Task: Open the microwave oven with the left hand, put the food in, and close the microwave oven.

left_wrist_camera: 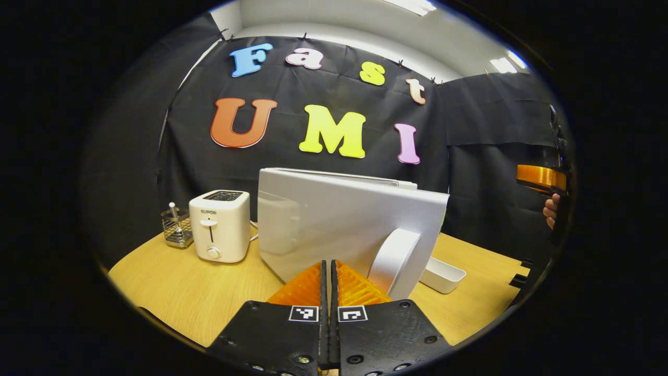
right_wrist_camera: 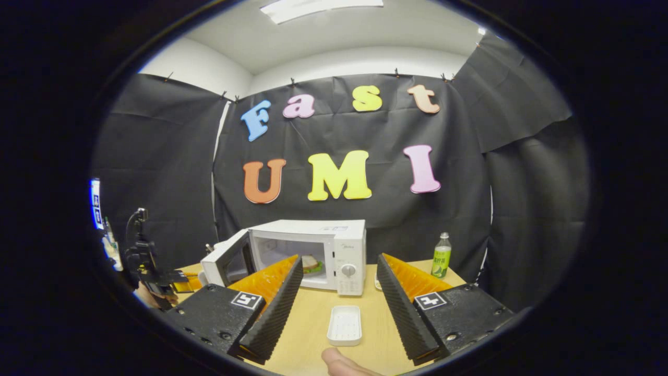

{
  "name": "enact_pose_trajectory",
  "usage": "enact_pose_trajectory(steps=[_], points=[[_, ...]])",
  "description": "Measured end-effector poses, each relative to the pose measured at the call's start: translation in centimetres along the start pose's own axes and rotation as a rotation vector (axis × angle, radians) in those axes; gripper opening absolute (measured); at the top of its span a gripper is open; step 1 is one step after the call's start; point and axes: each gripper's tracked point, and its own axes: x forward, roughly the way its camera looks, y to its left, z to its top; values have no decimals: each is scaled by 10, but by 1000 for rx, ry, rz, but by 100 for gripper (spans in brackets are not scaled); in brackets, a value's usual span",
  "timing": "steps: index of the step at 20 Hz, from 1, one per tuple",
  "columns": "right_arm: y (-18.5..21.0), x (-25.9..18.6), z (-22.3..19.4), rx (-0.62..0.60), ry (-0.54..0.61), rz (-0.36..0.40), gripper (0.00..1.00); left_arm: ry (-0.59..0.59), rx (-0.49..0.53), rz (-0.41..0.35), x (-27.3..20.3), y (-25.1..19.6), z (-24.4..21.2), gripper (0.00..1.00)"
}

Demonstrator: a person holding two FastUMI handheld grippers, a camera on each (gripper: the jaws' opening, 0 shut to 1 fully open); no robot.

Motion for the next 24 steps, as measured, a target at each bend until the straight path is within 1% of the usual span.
enact_pose_trajectory(steps=[2, 7, 10, 13, 15, 20, 24], points=[[-4, 2, -7, 7, 17, 6, 91, 13, -13, -31, 10, -10, -3, 0], [-20, 6, -16, 29, 35, -11, 91, 24, -32, -75, 40, -32, -3, 0], [-30, 6, -19, 30, 35, -17, 91, 35, -28, -94, 60, -45, -4, 0], [-41, 6, -21, 27, 31, -29, 91, 43, -9, -94, 80, -55, -3, 0], [-48, 6, -24, 24, 29, -33, 91, 49, -2, -81, 95, -58, -3, 0], [-70, 10, -33, -6, 49, -56, 91, 30, 43, -9, 136, -67, 0, 0], [-87, 19, -41, -5, 65, -67, 91, 32, 28, 16, 172, -72, -1, 0]])
